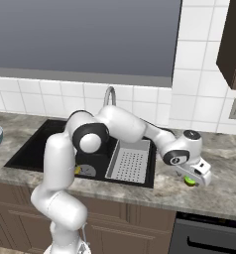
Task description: There is a mixed pile of frozen fruits and vegetables on the counter. Locate all the frozen vegetables and place the items in a bowl on the counter. Take all the frozen fruits and defrost them in a running sink.
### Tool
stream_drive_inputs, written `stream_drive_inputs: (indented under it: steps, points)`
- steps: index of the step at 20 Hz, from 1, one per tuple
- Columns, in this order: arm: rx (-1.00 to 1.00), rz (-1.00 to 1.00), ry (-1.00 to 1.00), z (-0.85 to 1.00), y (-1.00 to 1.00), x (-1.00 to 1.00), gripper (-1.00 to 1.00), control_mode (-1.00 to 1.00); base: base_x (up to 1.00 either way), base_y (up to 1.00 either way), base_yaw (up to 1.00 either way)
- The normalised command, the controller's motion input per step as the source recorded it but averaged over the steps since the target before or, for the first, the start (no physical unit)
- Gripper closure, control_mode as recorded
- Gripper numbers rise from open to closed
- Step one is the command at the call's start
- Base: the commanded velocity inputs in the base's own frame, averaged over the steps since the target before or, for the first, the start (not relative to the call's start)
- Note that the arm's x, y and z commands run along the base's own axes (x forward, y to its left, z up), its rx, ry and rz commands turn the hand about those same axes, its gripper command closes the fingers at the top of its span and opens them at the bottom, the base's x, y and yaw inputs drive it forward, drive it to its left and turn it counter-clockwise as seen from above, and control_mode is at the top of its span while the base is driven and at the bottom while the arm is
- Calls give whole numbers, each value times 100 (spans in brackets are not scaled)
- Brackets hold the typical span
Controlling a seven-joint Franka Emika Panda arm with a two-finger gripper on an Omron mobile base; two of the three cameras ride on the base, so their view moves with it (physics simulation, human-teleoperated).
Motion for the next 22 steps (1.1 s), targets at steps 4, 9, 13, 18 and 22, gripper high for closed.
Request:
stream_drive_inputs:
  steps: [4,9,13,18,22]
  points:
    - [1,0,0,-7,-8,6,-100,-100,0,0,0]
    - [2,0,0,-4,-17,5,-100,-100,0,0,0]
    - [5,0,2,-13,-15,0,-100,-100,0,0,0]
    - [4,0,3,-20,-8,1,-100,-100,0,0,0]
    - [2,0,3,-22,0,3,-100,-100,0,0,0]
